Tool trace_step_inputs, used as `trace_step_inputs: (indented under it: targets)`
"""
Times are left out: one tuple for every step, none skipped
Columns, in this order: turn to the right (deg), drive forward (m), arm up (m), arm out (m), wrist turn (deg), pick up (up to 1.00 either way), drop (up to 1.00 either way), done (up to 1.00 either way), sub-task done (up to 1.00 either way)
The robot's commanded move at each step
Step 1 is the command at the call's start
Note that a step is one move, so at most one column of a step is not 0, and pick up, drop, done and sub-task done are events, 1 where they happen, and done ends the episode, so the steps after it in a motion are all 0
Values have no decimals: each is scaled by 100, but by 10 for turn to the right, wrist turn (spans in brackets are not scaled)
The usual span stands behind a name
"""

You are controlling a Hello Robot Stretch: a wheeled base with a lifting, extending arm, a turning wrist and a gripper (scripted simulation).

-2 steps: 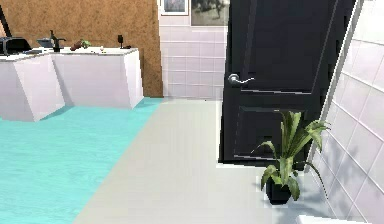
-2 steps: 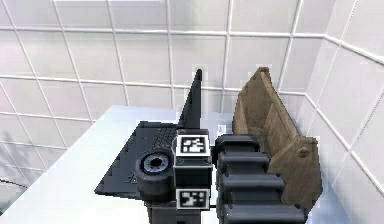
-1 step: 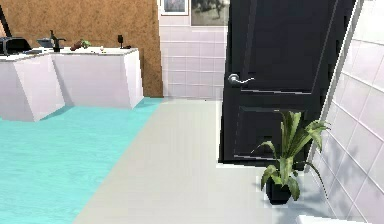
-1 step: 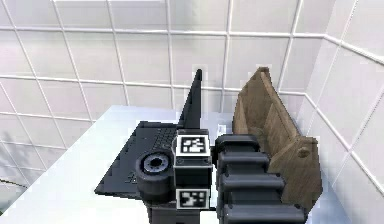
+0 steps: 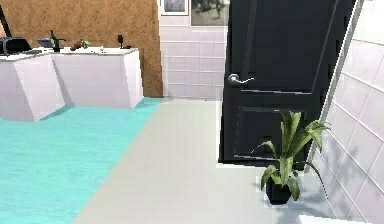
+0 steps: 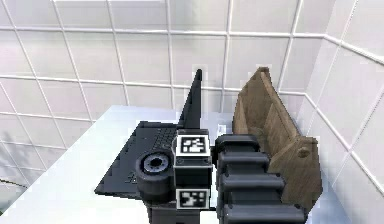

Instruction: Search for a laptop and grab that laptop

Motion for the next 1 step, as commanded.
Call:
trace_step_inputs:
  targets:
    - [0,0,0,0,0,0,0,100,0]
